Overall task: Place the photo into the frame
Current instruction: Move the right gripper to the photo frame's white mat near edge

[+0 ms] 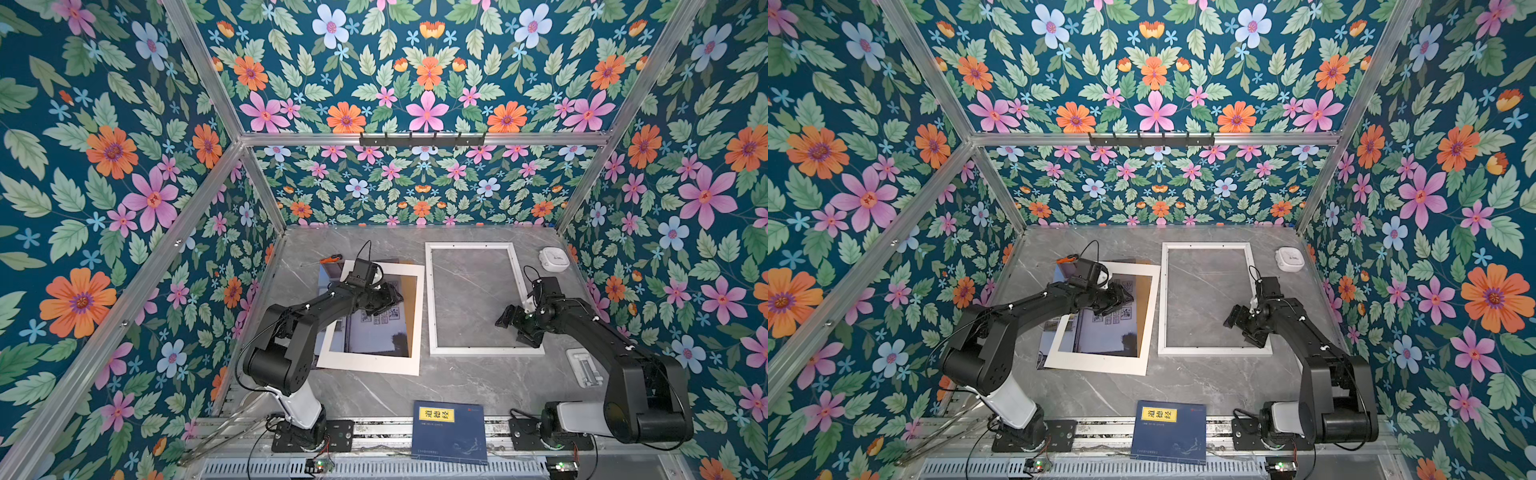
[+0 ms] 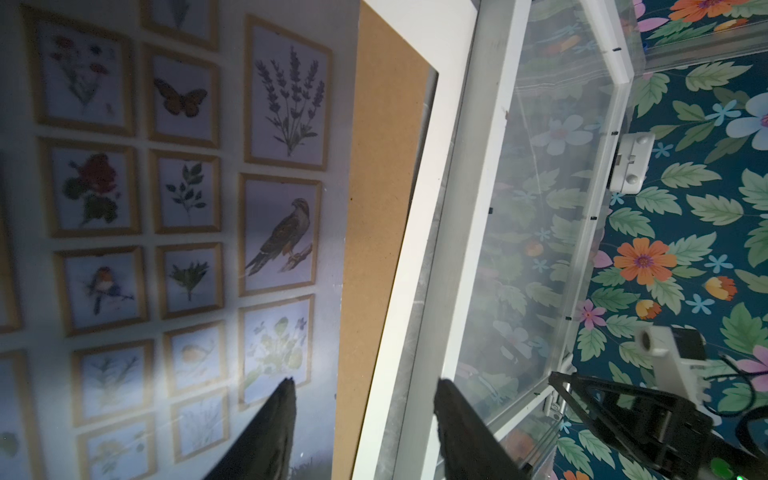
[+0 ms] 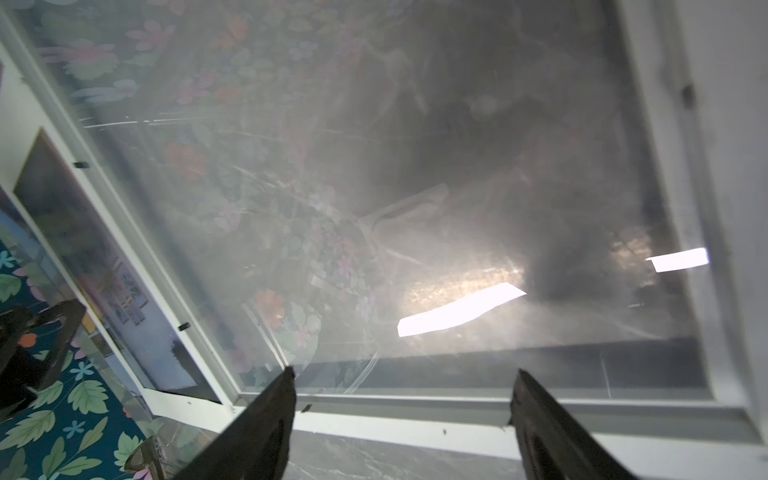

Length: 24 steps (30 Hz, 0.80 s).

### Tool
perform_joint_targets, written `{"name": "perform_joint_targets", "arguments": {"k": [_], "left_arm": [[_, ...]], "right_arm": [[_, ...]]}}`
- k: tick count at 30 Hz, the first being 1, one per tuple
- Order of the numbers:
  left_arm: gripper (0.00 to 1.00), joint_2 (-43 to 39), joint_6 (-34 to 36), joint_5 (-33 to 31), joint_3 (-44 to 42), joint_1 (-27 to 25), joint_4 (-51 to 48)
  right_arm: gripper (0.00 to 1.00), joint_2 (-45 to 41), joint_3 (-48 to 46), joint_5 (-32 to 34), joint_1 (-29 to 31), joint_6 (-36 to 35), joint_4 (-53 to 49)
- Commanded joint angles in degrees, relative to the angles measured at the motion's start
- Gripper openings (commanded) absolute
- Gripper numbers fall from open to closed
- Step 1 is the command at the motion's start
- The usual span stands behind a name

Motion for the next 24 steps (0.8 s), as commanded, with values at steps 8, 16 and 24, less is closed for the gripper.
{"name": "perform_joint_targets", "arguments": {"k": [8, 16, 24], "left_arm": [[0.58, -1.3, 5.5, -3.8, 1.9, 1.7, -7.1], [0.61, -4.4, 10.6, -7.6, 1.4, 7.0, -14.8], [0.62, -7.0, 12.3, -8.6, -2.8, 11.0, -16.3]], "right_arm": [[0.81, -5.3, 4.8, -8.3, 1.0, -3.2, -0.1], [0.99, -3.8, 10.0, -3.2, 16.1, -0.5, 3.2], [0.99, 6.1, 17.1, 5.2, 34.5, 3.6, 7.2]]}}
